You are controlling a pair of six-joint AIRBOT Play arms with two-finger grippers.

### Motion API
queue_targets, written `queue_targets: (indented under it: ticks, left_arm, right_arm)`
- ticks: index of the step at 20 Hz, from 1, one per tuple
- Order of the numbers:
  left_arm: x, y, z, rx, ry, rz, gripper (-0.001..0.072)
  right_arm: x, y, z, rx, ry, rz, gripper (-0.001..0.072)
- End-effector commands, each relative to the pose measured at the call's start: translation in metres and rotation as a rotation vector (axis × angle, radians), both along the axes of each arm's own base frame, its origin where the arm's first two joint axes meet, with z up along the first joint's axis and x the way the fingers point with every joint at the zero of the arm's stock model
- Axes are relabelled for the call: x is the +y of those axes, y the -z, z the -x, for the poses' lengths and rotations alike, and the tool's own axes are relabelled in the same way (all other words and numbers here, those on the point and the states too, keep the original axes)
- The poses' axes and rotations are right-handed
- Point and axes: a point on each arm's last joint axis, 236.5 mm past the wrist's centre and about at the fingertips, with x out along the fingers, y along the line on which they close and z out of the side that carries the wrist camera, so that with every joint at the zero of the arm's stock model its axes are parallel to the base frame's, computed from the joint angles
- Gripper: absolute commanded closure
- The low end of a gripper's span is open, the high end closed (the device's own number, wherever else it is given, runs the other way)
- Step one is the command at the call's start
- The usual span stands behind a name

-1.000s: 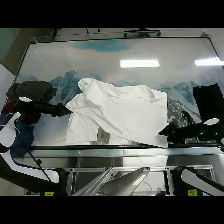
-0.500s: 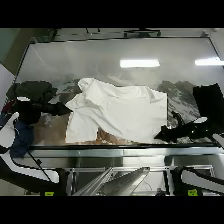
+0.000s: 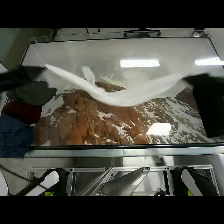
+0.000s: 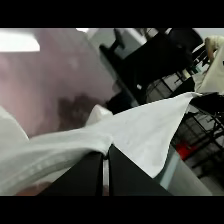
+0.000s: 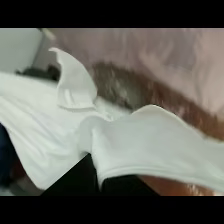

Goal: Fold the shirts.

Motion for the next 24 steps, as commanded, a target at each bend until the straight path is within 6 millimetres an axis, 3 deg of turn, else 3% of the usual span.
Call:
queue_targets:
  ticks: [1,3,6,8,10,12,13,16,17,20,22,24]
  left_arm:
    - [-0.031,-0.167,0.099,-0.494,-0.076,-0.029,0.0686]
    - [-0.032,-0.214,0.135,-0.634,-0.22,-0.111,0.0685]
    - [-0.023,-0.237,0.147,-0.665,-0.368,-0.189,0.0685]
    - [-0.008,-0.23,0.131,-0.572,-0.374,-0.173,0.0685]
    - [-0.001,-0.197,0.107,-0.428,-0.304,-0.198,0.0685]
    - [-0.006,-0.154,0.072,-0.29,-0.214,-0.24,0.0686]
    - [-0.008,-0.124,0.047,-0.2,-0.199,-0.291,0.0686]
    - [-0.025,-0.011,-0.02,0.084,-0.127,-0.494,0.0685]
    - [-0.031,0.028,-0.039,0.166,-0.101,-0.554,0.0685]
    - [-0.045,0.136,-0.084,0.373,-0.046,-0.69,0.0686]
    - [-0.051,0.195,-0.111,0.458,-0.035,-0.716,0.0686]
    - [-0.045,0.246,-0.136,0.52,-0.06,-0.719,0.0685]
  right_arm:
    - [0.012,-0.17,0.065,-0.458,0.095,0.1,0.0693]
    - [0.015,-0.22,0.094,-0.614,0.176,0.205,0.0693]
    - [0.01,-0.263,0.115,-0.724,0.312,0.294,0.0693]
    - [-0.001,-0.254,0.107,-0.675,0.338,0.321,0.0693]
    - [-0.012,-0.22,0.086,-0.527,0.289,0.273,0.0693]
    - [-0.019,-0.174,0.054,-0.385,0.207,0.198,0.0694]
    - [-0.022,-0.141,0.035,-0.291,0.175,0.161,0.0693]
    - [-0.039,-0.016,-0.017,0.011,0.181,0.161,0.0693]
    - [-0.045,0.037,-0.032,0.132,0.194,0.168,0.0693]
    - [-0.054,0.165,-0.058,0.398,0.217,0.177,0.0693]
    - [-0.053,0.226,-0.077,0.511,0.215,0.175,0.0694]
    - [-0.055,0.274,-0.099,0.577,0.241,0.174,0.0694]
